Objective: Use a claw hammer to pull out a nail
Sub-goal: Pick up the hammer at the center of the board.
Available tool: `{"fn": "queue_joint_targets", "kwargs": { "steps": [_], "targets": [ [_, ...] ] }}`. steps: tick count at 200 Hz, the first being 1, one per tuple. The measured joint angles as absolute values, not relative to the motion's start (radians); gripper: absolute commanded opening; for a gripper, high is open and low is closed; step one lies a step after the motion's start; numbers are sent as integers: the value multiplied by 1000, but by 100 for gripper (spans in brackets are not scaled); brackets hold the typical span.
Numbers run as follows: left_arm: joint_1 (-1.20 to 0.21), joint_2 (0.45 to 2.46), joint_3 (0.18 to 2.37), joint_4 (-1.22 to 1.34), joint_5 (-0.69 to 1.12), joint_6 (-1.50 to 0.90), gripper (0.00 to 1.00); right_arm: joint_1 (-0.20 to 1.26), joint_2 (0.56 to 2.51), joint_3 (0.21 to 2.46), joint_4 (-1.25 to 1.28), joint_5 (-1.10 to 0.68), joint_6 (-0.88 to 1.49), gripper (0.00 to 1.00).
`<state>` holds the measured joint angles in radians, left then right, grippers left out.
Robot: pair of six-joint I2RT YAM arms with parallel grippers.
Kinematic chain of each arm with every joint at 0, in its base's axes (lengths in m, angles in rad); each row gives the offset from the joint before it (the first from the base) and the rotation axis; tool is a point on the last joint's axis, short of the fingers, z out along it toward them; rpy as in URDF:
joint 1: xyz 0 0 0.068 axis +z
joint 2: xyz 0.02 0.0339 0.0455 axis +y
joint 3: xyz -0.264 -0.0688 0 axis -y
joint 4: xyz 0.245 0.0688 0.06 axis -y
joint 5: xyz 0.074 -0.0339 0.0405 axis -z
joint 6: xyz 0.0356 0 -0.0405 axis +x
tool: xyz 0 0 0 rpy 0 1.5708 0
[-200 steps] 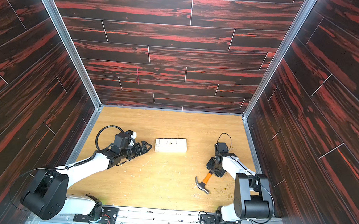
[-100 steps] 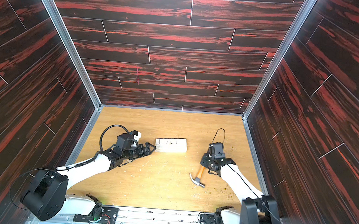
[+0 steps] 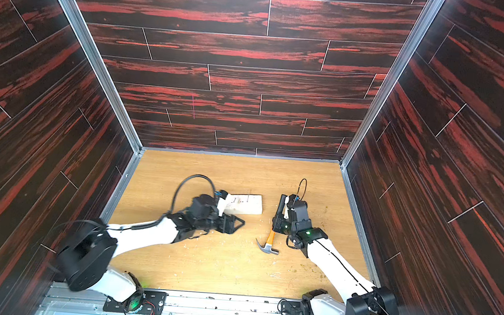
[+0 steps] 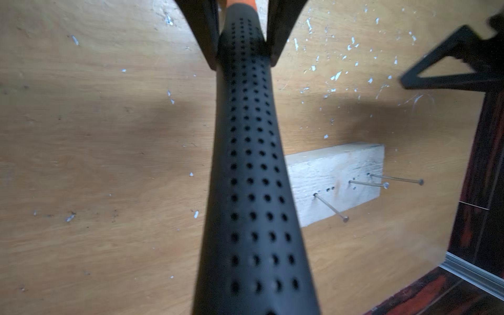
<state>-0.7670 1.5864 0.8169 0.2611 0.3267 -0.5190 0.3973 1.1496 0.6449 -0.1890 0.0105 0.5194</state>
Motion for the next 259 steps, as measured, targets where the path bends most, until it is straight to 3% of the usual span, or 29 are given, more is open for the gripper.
{"fn": "queue_joint_targets", "kwargs": {
  "steps": [45,112,151,170,241,259],
  "targets": [
    [-860,1707,892,325,318,-468,72,399,1147,639,-161,-55,564,0],
    [-870,1877,997,392,342,-467,59,406,1189,635,-112,-155,603,0],
    [-872,1905,1006,408,364,-472,45,406,1222,636,-83,-189,609,0],
    [-872,1906,1006,421,369,-477,33,406,1243,639,-74,-204,616,0],
    [-870,1907,1006,451,382,-508,14,385,1272,652,-60,-272,654,0],
    [-869,1906,1005,462,385,-511,5,370,1272,652,-56,-297,659,8]
  ]
}}
